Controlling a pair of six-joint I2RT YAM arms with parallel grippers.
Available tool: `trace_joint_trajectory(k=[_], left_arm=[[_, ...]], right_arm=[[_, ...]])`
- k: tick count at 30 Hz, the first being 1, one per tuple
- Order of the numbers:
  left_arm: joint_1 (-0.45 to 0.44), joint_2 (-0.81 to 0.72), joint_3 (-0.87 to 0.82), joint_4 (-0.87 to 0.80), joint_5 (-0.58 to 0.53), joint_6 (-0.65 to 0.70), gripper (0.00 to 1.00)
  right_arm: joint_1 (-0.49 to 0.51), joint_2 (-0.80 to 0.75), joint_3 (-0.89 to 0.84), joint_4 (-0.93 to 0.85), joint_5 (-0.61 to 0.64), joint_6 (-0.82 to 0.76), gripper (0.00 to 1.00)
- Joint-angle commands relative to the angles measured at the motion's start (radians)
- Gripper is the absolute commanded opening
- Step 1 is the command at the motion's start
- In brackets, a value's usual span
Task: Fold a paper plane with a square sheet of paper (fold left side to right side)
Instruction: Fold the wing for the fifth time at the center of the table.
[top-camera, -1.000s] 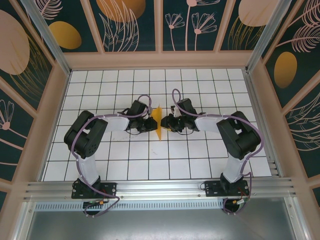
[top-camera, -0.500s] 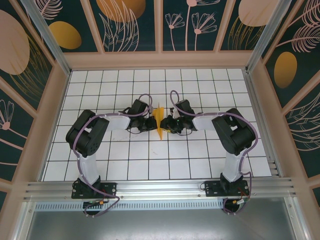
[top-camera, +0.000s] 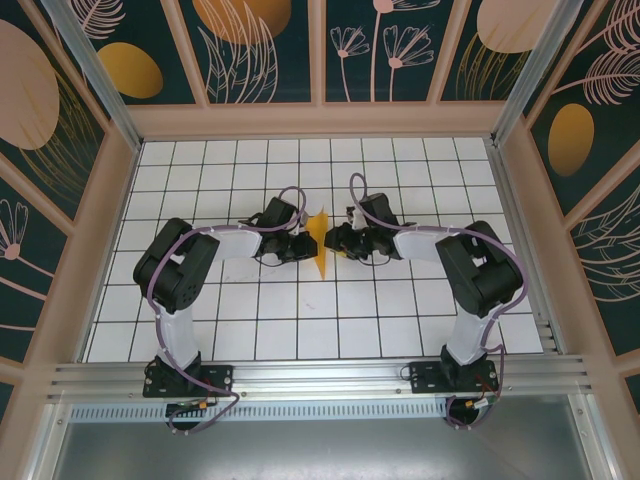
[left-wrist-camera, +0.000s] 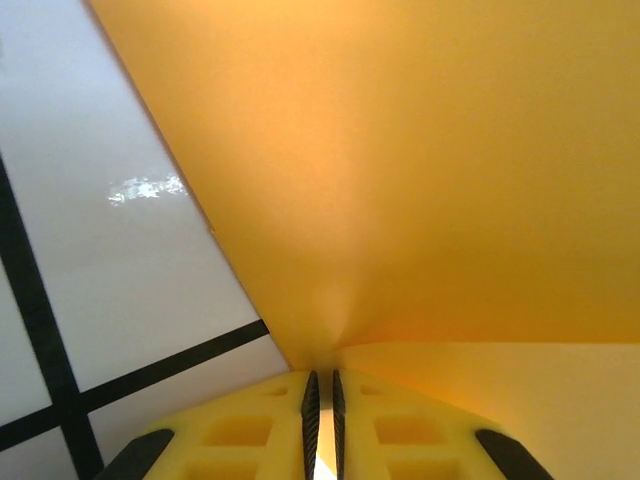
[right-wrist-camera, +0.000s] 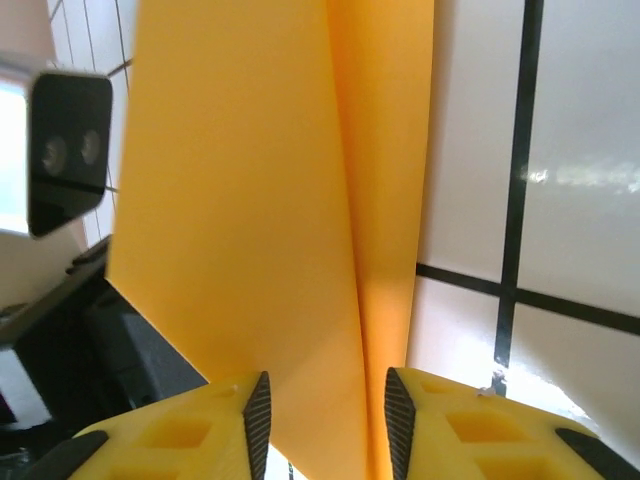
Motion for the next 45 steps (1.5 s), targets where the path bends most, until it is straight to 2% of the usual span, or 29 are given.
trace_joint_trajectory(k=[1, 6, 20, 28, 39, 45], left_arm=[[-0.002, 0.056, 0.012, -0.037, -0.054, 0.029, 0.2], [-0.004, 0.067, 0.028, -0.058, -0.071, 0.037, 0.27], [-0.005, 0.101, 0.054, -0.091, -0.089, 0.045, 0.3], [-0.004, 0.097, 0.053, -0.089, -0.091, 0.046, 0.21], [-0.004, 0.057, 0.049, -0.101, -0.116, 0.055, 0.17], [0.002, 0.001, 0.036, -0.109, -0.122, 0.059, 0.18]], right_arm=[[-0.007, -0.034, -0.01, 0.039, -0.023, -0.014, 0.42], [-0.016, -0.034, -0.01, 0.033, -0.019, -0.018, 0.44], [-0.017, 0.014, -0.003, 0.043, -0.011, -0.016, 0.43], [-0.008, 0.061, 0.021, 0.027, -0.011, -0.021, 0.42], [0.0, 0.106, 0.043, 0.012, 0.001, -0.022, 0.42], [0.002, 0.118, 0.048, -0.003, 0.006, -0.027, 0.42]])
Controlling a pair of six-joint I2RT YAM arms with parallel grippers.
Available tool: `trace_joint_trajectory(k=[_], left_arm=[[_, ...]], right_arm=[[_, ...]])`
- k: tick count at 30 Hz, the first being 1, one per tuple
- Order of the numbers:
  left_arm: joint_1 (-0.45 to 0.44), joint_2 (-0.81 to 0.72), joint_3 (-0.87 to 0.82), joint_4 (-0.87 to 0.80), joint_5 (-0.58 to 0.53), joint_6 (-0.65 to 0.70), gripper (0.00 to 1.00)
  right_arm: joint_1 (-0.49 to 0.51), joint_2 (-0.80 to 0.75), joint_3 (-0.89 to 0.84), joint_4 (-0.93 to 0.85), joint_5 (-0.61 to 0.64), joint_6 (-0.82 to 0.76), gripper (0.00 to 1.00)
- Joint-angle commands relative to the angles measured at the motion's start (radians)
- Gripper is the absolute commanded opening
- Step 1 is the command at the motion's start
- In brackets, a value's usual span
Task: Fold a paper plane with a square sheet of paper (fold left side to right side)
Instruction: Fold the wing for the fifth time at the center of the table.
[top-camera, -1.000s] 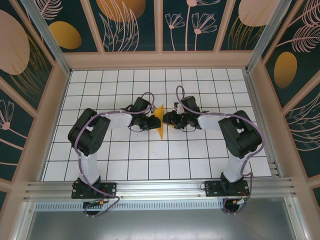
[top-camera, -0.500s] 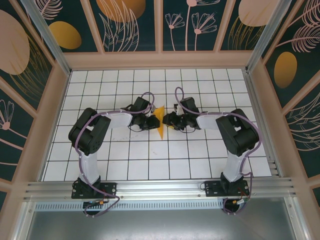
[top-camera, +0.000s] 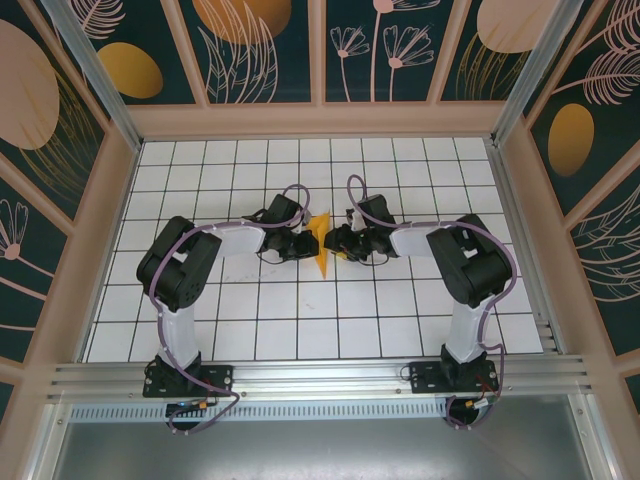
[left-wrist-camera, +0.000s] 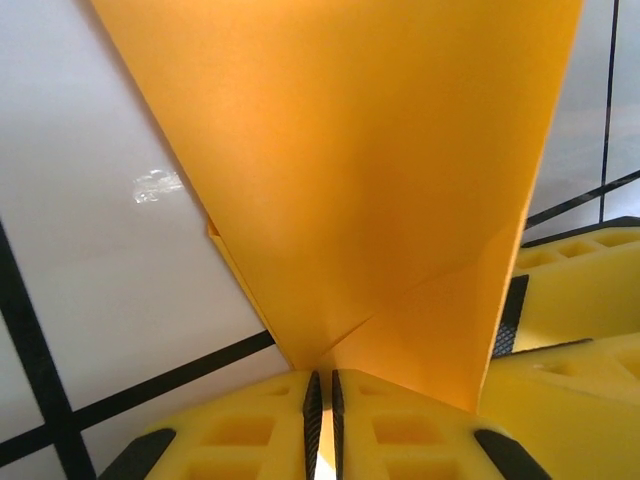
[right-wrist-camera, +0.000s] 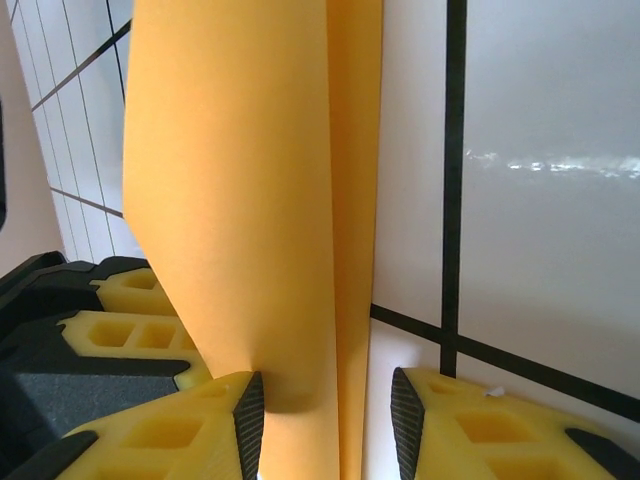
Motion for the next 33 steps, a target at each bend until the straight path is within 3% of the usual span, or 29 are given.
trace_joint_trajectory(k=[1, 12, 19, 25, 33], left_arm=[[0.013, -0.027, -0.026, -0.026, -0.084, 0.029, 0.19], [0.087, -0.115, -0.032, 0.044, 0.072, -0.001, 0.31], [0.089, -0.057, 0.048, 0.06, 0.123, -0.024, 0.32], [0.089, -0.007, 0.103, 0.056, 0.133, -0.04, 0.43], [0.083, 0.056, 0.129, 0.065, 0.159, -0.052, 0.44]], right_arm=[[0.01, 0.032, 0.018, -0.013, 0.013, -0.028, 0.42], [0.022, 0.045, 0.032, -0.017, 0.01, -0.029, 0.42], [0.025, 0.045, 0.029, -0.015, 0.012, -0.03, 0.42], [0.027, 0.043, 0.025, -0.016, 0.017, -0.031, 0.42], [0.027, 0.04, 0.026, -0.021, 0.021, -0.033, 0.42]])
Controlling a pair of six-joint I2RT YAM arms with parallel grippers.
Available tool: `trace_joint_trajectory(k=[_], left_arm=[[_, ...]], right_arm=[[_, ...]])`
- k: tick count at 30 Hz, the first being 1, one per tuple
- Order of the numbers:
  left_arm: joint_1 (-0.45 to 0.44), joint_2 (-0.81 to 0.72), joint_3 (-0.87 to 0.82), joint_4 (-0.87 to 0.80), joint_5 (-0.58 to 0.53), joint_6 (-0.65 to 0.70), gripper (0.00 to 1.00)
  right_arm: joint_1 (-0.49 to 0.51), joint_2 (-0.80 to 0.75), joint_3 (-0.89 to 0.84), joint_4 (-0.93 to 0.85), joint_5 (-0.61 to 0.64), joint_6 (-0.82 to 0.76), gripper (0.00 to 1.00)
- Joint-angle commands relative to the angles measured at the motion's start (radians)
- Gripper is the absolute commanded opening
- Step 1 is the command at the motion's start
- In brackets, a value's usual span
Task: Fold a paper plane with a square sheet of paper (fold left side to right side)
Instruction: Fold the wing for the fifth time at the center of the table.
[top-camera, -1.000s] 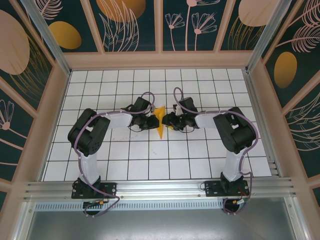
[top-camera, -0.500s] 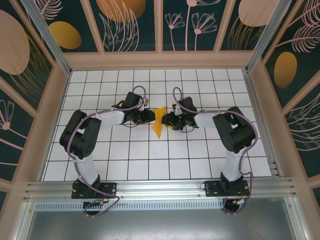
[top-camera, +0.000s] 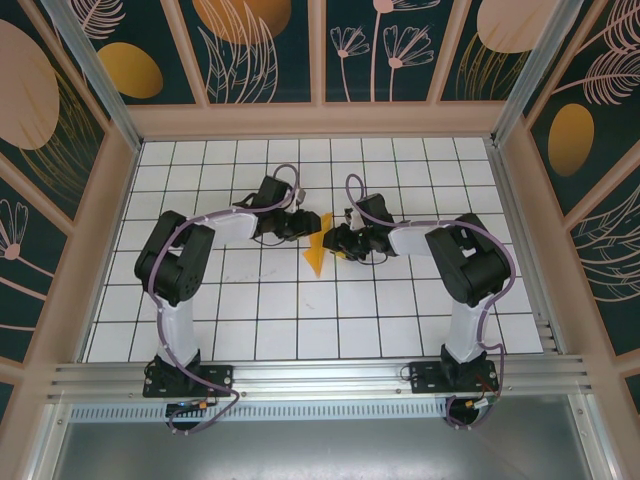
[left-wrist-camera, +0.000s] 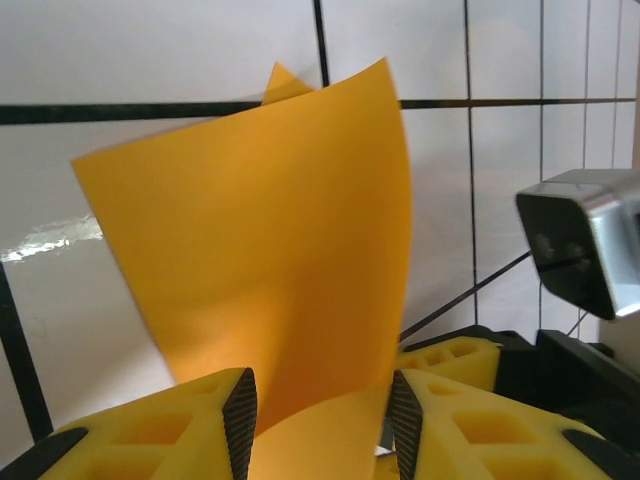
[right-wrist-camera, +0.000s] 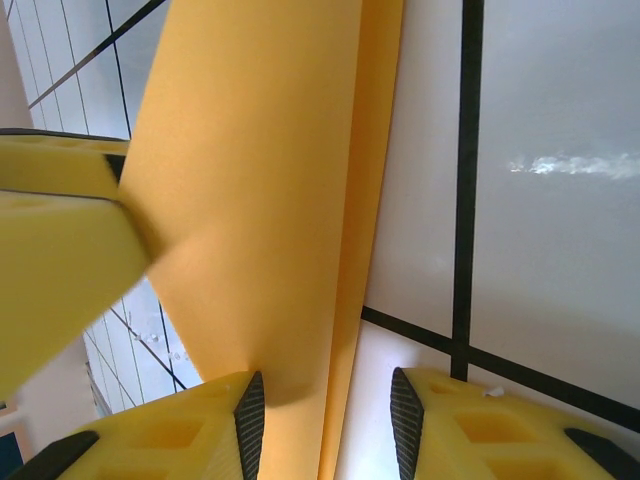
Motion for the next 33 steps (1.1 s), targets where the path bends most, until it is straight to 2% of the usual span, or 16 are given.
trace_joint_trajectory(k=[1, 8, 21, 28, 33], left_arm=[[-0.008, 0.023, 0.032, 0.015, 0.033, -0.017, 0.44], [-0.028, 0.052, 0.052, 0.019, 0.039, -0.025, 0.41], [-0.031, 0.063, 0.074, 0.027, 0.043, -0.036, 0.1], [-0.031, 0.062, 0.079, 0.029, 0.041, -0.037, 0.04], [-0.031, 0.067, 0.088, 0.033, 0.047, -0.042, 0.02]], right_arm=[[0.021, 0.031, 0.009, -0.008, 0.021, -0.03, 0.42], [0.021, 0.035, 0.012, -0.015, 0.026, -0.033, 0.42], [0.021, 0.004, 0.009, -0.044, 0.061, -0.051, 0.42], [0.021, -0.045, -0.011, -0.054, 0.089, -0.063, 0.43], [0.03, -0.13, -0.03, -0.122, 0.186, -0.089, 0.43]])
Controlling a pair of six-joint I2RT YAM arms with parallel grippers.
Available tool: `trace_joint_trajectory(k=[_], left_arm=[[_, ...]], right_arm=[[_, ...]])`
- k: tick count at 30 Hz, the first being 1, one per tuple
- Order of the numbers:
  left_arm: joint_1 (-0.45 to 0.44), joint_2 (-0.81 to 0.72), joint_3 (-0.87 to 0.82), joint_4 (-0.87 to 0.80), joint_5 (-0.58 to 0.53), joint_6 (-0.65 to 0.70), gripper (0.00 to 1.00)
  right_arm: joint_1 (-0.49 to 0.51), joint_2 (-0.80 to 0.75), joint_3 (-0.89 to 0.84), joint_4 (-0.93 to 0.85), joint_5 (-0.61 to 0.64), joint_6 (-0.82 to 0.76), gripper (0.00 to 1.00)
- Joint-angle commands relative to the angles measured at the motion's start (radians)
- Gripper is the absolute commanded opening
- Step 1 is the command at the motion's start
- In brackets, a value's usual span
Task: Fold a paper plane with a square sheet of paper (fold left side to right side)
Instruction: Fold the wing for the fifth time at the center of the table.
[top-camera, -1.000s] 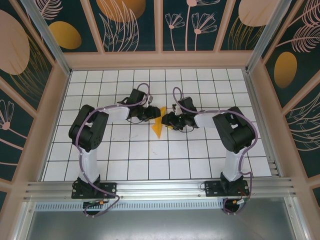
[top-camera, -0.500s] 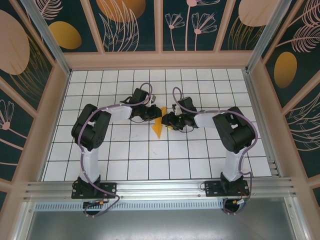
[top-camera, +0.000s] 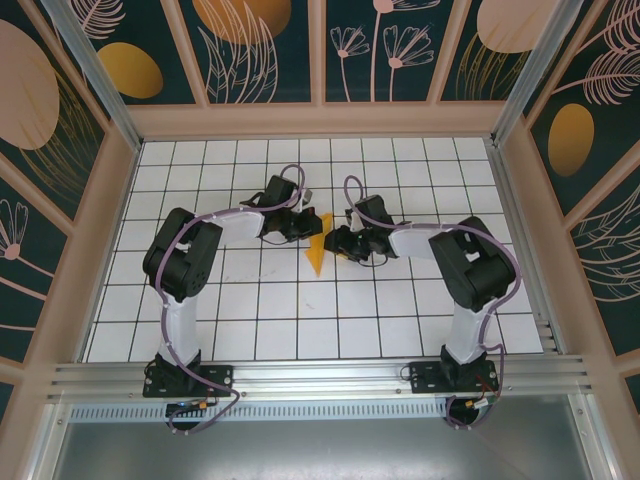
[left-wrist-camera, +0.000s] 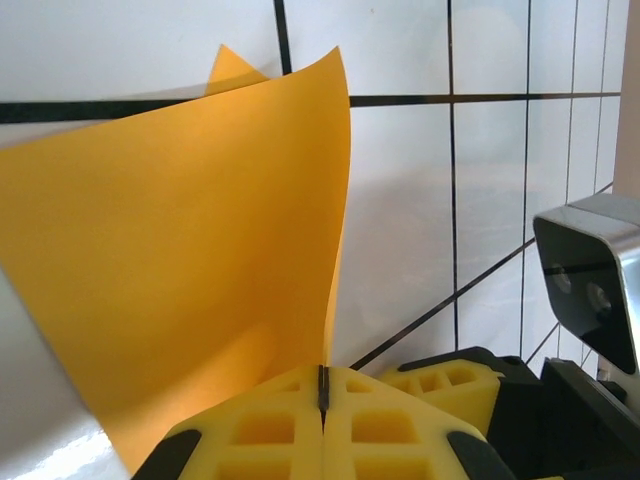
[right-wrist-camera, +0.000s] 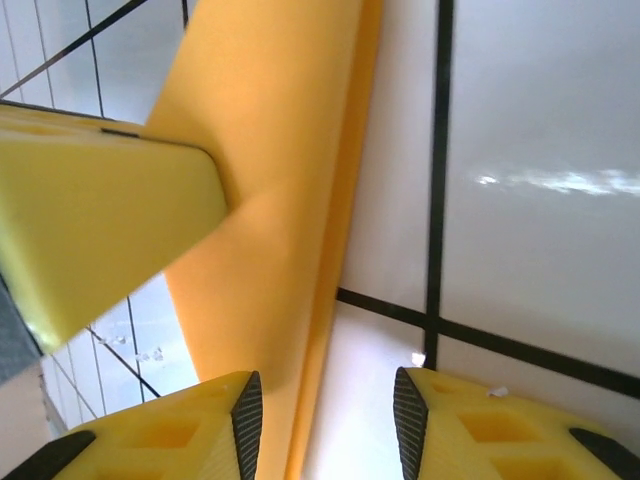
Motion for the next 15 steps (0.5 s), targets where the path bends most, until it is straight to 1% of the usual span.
trace_joint_trajectory(k=[1, 2, 4, 7, 10, 15], left_arm=[[-0.007, 0.023, 0.038, 0.023, 0.021, -0.005, 0.02], [-0.007, 0.026, 0.04, 0.025, 0.025, -0.006, 0.02], [-0.007, 0.031, 0.043, 0.027, 0.028, -0.008, 0.02], [-0.007, 0.03, 0.042, 0.028, 0.028, -0.008, 0.02], [-0.007, 0.032, 0.041, 0.025, 0.027, -0.005, 0.02], [-0.007, 0.031, 0.035, 0.03, 0.027, -0.007, 0.03]], right_arm=[[0.031, -0.093, -0.016, -0.08, 0.12, -0.046, 0.44], [0.045, -0.109, -0.018, -0.098, 0.154, -0.05, 0.44], [0.088, -0.144, -0.015, -0.135, 0.247, -0.06, 0.5], [0.161, -0.165, -0.001, -0.177, 0.38, -0.064, 0.52], [0.228, -0.152, 0.032, -0.221, 0.491, -0.059, 0.53], [0.28, -0.097, 0.092, -0.275, 0.574, -0.057, 0.53]])
